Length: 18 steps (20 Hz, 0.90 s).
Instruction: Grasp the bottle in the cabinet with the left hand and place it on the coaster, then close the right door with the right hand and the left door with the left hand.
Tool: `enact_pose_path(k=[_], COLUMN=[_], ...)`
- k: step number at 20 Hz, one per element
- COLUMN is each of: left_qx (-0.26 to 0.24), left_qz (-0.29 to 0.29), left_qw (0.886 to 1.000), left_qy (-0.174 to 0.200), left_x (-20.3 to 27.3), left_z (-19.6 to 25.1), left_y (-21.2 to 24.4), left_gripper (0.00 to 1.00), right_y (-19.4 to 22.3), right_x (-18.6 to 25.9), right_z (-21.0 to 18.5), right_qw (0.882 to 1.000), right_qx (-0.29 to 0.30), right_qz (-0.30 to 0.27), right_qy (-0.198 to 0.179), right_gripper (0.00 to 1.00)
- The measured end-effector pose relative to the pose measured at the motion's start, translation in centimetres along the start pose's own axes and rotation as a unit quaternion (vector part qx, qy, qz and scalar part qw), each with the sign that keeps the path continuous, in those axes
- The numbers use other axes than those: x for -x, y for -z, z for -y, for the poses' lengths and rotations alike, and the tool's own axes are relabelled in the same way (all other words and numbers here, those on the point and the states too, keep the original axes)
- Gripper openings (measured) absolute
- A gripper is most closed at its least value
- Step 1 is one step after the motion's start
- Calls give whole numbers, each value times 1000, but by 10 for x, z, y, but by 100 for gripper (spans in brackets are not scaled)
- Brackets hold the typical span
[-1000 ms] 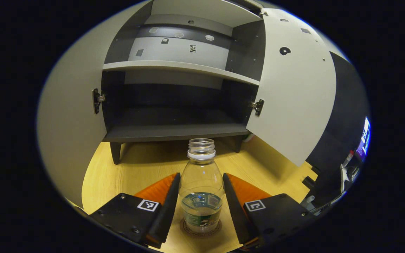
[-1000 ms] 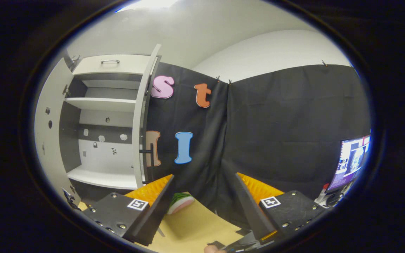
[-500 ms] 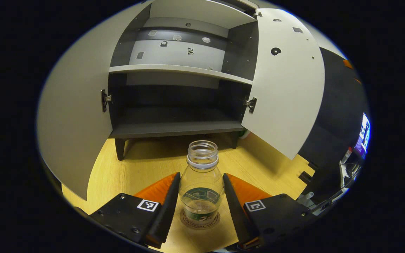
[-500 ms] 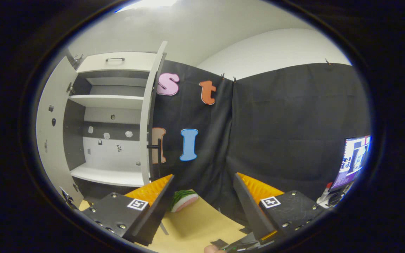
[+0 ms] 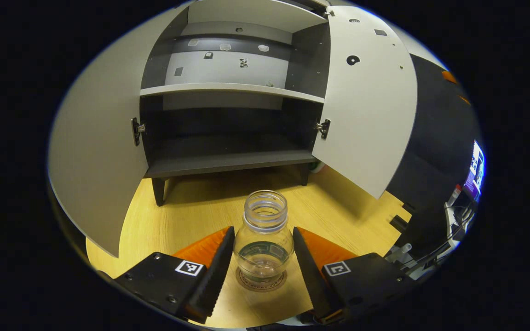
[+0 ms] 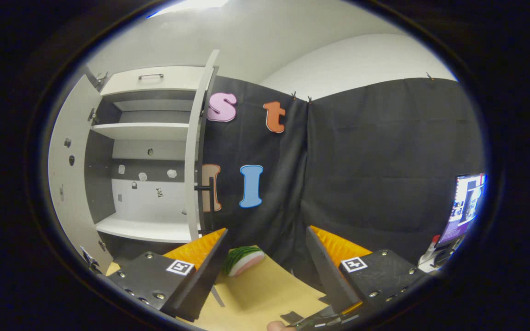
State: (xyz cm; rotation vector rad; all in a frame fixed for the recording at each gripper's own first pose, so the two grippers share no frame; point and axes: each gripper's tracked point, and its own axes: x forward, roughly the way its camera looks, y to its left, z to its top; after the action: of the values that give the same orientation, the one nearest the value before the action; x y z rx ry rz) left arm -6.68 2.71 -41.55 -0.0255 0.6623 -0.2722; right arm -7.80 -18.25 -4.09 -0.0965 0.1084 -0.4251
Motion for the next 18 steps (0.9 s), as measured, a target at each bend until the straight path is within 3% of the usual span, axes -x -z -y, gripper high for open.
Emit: enact_pose_path(k=[9,18], left_qx=[-11,-15], left_qz=[10,92], left_qw=[1000,996], left_qy=[6,10], left_x=[7,48], left_z=[9,25], left_y=[-20,-108], left_gripper=[82,81], right_y=[10,19], right_x=[-3,-11], right_z=[3,3], right_qw=[1000,1000], right_qx=[-7,-18], right_qz=[-8,-17], right_qy=[2,-5], right_gripper=[100,100])
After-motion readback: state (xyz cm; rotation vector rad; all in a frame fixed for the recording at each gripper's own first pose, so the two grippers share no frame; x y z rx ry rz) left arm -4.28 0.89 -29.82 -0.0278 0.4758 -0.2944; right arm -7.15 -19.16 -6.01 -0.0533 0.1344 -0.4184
